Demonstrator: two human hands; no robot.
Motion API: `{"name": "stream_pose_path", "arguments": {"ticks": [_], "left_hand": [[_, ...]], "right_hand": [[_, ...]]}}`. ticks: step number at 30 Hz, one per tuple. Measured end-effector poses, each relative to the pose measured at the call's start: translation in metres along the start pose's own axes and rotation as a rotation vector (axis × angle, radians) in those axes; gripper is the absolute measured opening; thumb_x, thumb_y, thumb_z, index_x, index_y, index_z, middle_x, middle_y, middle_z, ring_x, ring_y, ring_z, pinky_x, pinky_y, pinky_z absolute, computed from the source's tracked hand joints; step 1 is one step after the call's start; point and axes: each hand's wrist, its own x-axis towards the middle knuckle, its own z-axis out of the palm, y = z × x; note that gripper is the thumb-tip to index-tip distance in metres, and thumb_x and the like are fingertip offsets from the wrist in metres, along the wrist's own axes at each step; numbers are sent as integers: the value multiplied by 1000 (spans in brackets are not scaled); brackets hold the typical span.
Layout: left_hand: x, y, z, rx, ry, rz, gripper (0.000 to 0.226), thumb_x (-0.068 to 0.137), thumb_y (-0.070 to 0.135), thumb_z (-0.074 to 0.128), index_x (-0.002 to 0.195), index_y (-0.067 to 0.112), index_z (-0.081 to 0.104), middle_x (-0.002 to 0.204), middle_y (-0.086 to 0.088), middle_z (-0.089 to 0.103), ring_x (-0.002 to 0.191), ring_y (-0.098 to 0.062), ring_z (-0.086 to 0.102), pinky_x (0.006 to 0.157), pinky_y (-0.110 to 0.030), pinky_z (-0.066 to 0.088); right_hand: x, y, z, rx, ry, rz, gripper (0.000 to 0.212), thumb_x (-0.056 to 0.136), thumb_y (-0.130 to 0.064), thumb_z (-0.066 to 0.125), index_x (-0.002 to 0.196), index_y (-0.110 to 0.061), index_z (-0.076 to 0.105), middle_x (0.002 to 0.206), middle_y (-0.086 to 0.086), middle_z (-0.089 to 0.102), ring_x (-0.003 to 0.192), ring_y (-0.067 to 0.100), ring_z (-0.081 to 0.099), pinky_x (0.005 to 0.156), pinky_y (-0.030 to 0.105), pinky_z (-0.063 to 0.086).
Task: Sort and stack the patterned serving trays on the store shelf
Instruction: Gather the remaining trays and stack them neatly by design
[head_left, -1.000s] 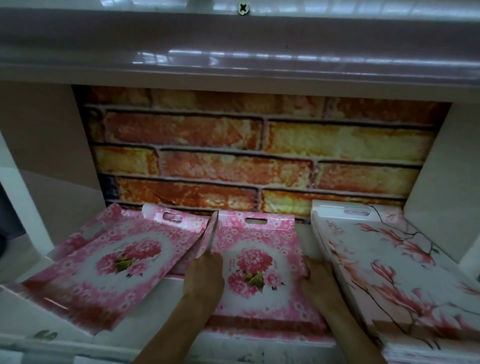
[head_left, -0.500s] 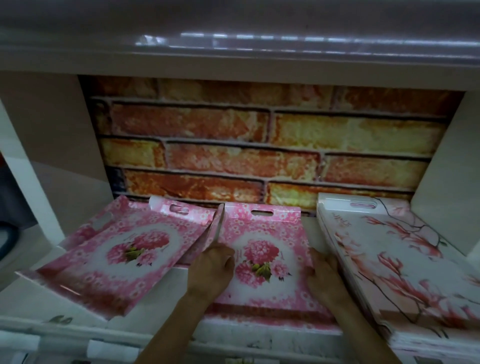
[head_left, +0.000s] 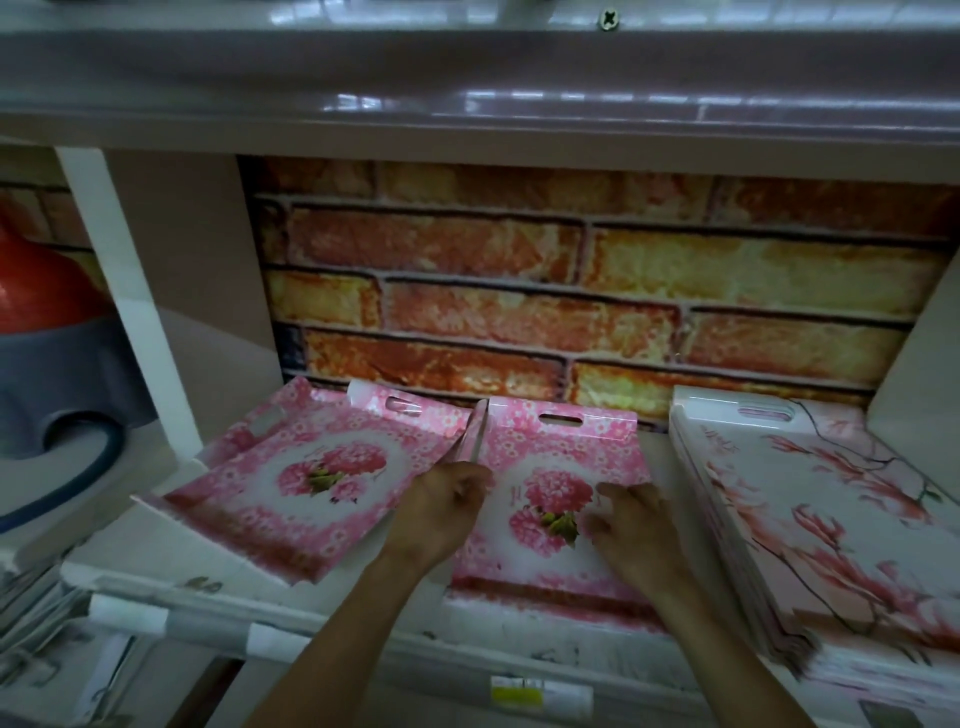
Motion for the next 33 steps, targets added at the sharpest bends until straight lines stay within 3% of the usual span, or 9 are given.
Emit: {"name": "stream_pose_path", "arguments": {"ticks": [2, 5, 7, 10, 12, 21, 24, 28, 33], "left_hand": [[-1, 0, -6, 39, 31, -2, 25, 95, 19, 54, 112, 26, 71, 110, 6, 71, 93, -13, 68, 63, 1, 38], [-2, -4, -18, 97, 55, -16, 19, 93, 25, 53, 101, 33, 69, 104, 7, 73, 92, -15, 69, 65, -16, 42], [-4, -8, -31, 127, 56, -31, 19, 93, 25, 51, 100, 32, 67, 99, 5, 73, 90, -17, 69, 66, -21, 45], [-9, -20, -55, 148, 108, -105, 28, 93, 26, 53, 117, 29, 67, 109, 4, 71, 98, -16, 67, 80, -25, 50], [-13, -32, -70, 170, 165, -153, 28, 91, 27, 55, 115, 30, 68, 116, 5, 70, 102, -16, 66, 89, -26, 50], [-32, -77, -137, 359, 156, -357, 25, 93, 32, 56, 114, 28, 69, 124, -1, 66, 111, -23, 61, 93, -30, 47], [-32, -95, -152, 381, 139, -459, 30, 92, 36, 54, 119, 32, 65, 128, -5, 64, 116, -28, 58, 101, -36, 46], [-22, -112, -160, 438, 45, -516, 37, 94, 36, 52, 129, 28, 58, 135, -9, 58, 121, -30, 54, 105, -35, 42], [-1, -127, -163, 567, -80, -535, 47, 97, 40, 43, 142, 26, 44, 149, -4, 43, 132, -27, 44, 110, -32, 33]], "right_hand": [[-3, -8, 3, 125, -34, -46, 36, 93, -37, 54, 126, -22, 56, 121, 10, 59, 112, 25, 54, 92, 34, 46], [-9, -28, 2, 243, -32, -165, 12, 95, -32, 53, 93, -27, 64, 95, -2, 67, 86, 14, 63, 78, 33, 52], [-14, -46, 2, 288, -33, -234, 17, 95, -23, 53, 83, -23, 65, 89, -3, 69, 83, 14, 64, 76, 32, 50], [-18, -74, 7, 370, -67, -304, 17, 97, -23, 51, 95, -22, 68, 93, -6, 68, 86, 11, 64, 79, 30, 50], [-21, -89, 11, 390, -88, -339, 17, 97, -25, 51, 103, -28, 67, 96, -14, 66, 87, 6, 62, 77, 26, 50], [-34, -150, 30, 640, -346, -376, 22, 98, -19, 50, 117, -26, 58, 95, -6, 67, 70, 10, 67, 61, 24, 53], [-35, -163, 36, 695, -478, -336, 33, 97, -22, 51, 130, -22, 51, 111, 0, 65, 75, 15, 70, 66, 26, 58], [-34, -172, 47, 625, -549, -328, 47, 94, -31, 54, 139, -25, 41, 99, 3, 69, 79, 18, 72, 79, 38, 60], [-25, -178, 60, 666, -579, -235, 42, 88, -33, 54, 127, -25, 44, 98, 8, 68, 82, 26, 72, 82, 47, 59]]}}
